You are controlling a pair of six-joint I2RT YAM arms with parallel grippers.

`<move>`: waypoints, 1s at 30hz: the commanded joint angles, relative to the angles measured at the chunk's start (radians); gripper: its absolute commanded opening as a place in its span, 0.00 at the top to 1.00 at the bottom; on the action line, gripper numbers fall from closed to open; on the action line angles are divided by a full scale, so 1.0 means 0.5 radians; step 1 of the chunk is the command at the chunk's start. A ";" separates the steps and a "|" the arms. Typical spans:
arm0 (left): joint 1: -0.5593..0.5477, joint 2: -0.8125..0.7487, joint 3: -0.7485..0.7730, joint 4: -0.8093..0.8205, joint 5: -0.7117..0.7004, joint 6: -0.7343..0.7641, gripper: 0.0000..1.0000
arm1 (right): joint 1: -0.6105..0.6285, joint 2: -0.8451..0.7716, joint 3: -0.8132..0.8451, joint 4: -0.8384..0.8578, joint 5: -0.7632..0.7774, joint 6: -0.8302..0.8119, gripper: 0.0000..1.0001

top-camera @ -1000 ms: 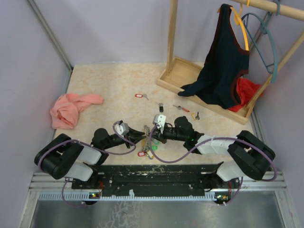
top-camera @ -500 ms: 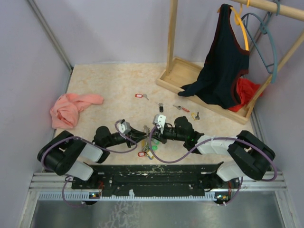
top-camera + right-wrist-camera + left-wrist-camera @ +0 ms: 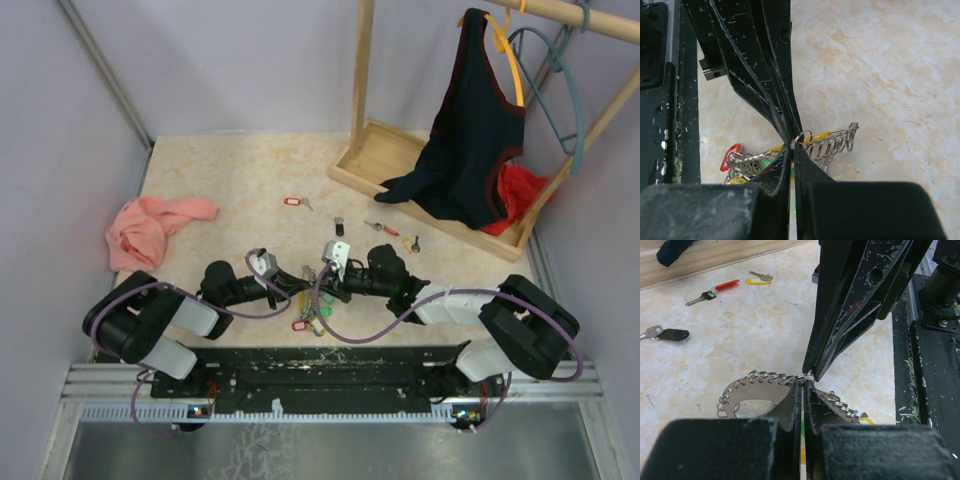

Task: Put the keys on the keyring

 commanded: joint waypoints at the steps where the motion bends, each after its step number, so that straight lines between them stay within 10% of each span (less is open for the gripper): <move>1: -0.005 -0.005 0.039 0.001 0.103 -0.007 1.00 | -0.008 -0.021 0.125 0.194 -0.070 0.022 1.00; 5: -0.005 -0.099 0.043 -0.115 0.065 0.040 1.00 | -0.008 -0.056 0.107 0.138 -0.020 0.011 0.99; 15: -0.004 -0.316 0.127 -0.621 0.055 0.250 1.00 | -0.094 -0.221 0.054 -0.116 0.081 -0.015 0.57; 30: -0.022 -0.477 0.088 -0.681 -0.017 0.331 1.00 | -0.095 -0.117 0.111 -0.200 -0.142 -0.058 0.56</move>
